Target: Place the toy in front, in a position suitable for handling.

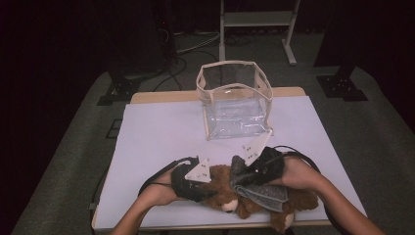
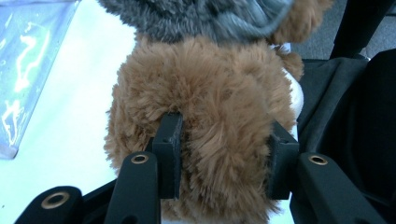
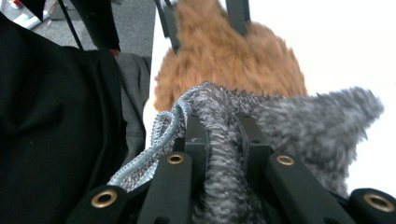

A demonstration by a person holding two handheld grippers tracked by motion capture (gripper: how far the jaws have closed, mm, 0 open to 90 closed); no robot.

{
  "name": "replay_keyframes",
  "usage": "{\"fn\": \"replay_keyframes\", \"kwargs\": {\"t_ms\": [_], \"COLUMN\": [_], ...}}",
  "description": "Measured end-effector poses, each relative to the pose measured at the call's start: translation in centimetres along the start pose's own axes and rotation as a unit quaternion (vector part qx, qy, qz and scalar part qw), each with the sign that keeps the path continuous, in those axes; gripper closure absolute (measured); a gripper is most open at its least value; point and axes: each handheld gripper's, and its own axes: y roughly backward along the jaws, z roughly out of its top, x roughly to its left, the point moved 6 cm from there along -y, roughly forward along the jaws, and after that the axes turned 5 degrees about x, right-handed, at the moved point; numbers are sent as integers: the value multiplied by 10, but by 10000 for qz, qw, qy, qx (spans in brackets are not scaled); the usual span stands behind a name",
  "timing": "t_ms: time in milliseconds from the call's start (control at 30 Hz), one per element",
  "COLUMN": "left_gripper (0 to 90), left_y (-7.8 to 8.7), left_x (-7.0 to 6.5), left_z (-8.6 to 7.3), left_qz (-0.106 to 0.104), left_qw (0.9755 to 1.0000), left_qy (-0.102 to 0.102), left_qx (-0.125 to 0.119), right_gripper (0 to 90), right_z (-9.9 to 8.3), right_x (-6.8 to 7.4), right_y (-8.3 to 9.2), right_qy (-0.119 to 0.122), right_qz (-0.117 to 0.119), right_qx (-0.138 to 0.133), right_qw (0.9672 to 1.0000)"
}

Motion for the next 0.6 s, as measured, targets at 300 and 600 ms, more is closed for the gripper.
{"fn": "replay_keyframes", "kwargs": {"t_ms": [300, 600], "left_gripper": [570, 572], "left_y": [-1, -1], "left_x": [-3, -6], "left_z": [0, -2], "left_qz": [-15, -27], "left_qw": [10000, 10000], "left_qy": [-2, 16], "left_qx": [71, 42], "right_gripper": [770, 769], "right_z": [35, 9], "right_x": [0, -3], "right_y": [-8, -1], "right_qy": [166, 219], "right_qz": [106, -197], "right_qx": [-444, 238], "right_qw": [9988, 9993]}}
